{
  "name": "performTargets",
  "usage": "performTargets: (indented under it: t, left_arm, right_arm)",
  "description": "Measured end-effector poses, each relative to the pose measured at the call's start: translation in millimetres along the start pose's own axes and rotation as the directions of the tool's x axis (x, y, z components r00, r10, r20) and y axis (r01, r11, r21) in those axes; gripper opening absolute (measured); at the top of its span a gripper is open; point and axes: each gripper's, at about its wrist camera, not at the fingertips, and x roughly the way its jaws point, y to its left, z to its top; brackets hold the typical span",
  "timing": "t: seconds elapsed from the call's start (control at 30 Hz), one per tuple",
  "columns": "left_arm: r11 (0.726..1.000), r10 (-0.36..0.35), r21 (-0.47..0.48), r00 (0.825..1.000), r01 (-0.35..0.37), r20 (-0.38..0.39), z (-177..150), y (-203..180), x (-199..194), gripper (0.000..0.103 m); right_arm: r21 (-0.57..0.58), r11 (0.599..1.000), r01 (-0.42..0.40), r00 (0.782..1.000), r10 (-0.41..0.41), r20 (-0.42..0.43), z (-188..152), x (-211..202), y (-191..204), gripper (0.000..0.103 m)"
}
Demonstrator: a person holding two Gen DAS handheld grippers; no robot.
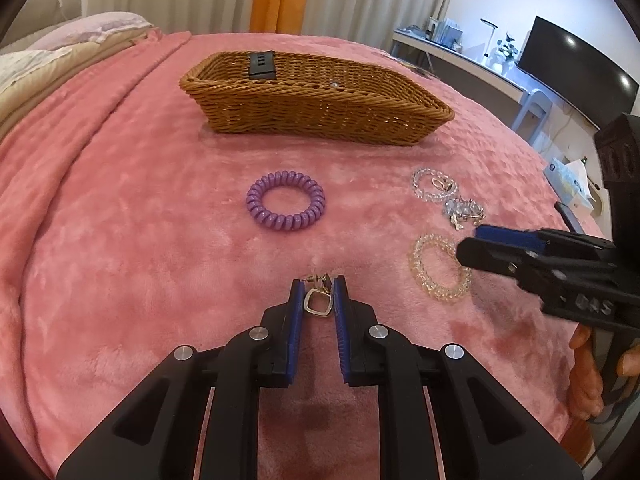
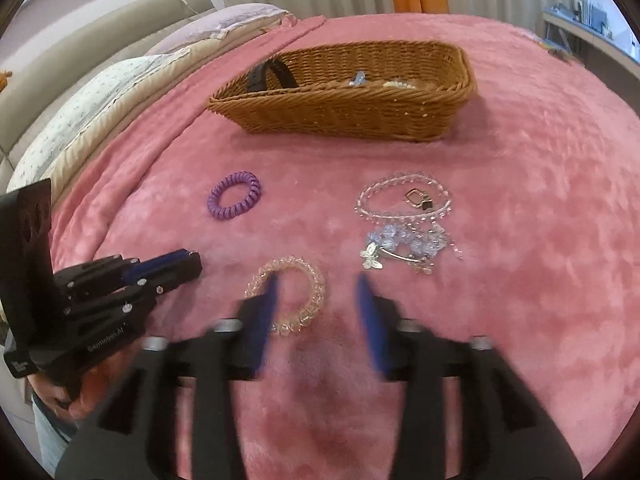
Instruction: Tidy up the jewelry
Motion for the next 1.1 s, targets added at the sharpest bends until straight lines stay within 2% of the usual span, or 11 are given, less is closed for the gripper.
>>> performTargets:
  t: [0.07, 0.17, 0.3, 0.47, 0.63, 0.77, 0.9, 1.0, 1.1]
  left_arm:
    - [1.000, 0.000, 0.000, 1.000, 0.000, 0.002, 0, 0, 0, 0.014]
    - [1.000, 0.002, -0.004, 1.000, -0.002, 0.004, 0, 1, -1, 0.014]
    - [1.000, -0.001, -0.010, 1.000, 0.002, 0.007, 0, 3, -3, 0.014]
    - [1.000, -0.001, -0.007, 1.000, 0.001, 0.006, 0, 4, -2, 0.014]
    - [1.000, -0.001, -0.007, 1.000, 0.001, 0.006, 0, 3, -2, 0.014]
    - [1.000, 0.003, -0.007, 1.000, -0.003, 0.004, 0, 3, -2, 0.014]
    - [1.000, 0.000, -0.016, 1.000, 0.000, 0.003, -1, 4, -2, 0.014]
    - [1.000, -0.003, -0.021, 1.000, 0.003, 0.000, -1, 4, -1, 0.014]
    - [1.000, 0.000, -0.019, 1.000, 0.000, 0.000, -1, 5, -1, 0.014]
  right_arm:
    - [-0.033, 0.999, 0.013, 1.000, -0.013, 0.004, 0, -4, 5, 0.055]
    - [-0.082, 0.993, 0.083, 0.996, -0.084, -0.010, 0, -2, 12, 0.055]
    - [-0.109, 0.991, 0.077, 0.994, -0.085, -0.069, -1, 11, 14, 0.055]
    - [-0.090, 0.993, 0.076, 0.992, -0.085, -0.095, 5, 26, 12, 0.055]
    - [-0.144, 0.982, 0.121, 0.985, -0.137, -0.102, 7, 31, 19, 0.055]
    - [-0.138, 0.983, 0.124, 0.984, -0.140, -0.112, 4, 33, 17, 0.068]
    - [-0.075, 0.994, 0.076, 0.991, -0.084, -0.100, 4, 32, 11, 0.077]
    - [-0.069, 0.995, 0.068, 0.992, -0.075, -0.103, 4, 31, 10, 0.078]
    - [-0.126, 0.983, 0.131, 0.984, -0.144, -0.105, 2, 33, 17, 0.077]
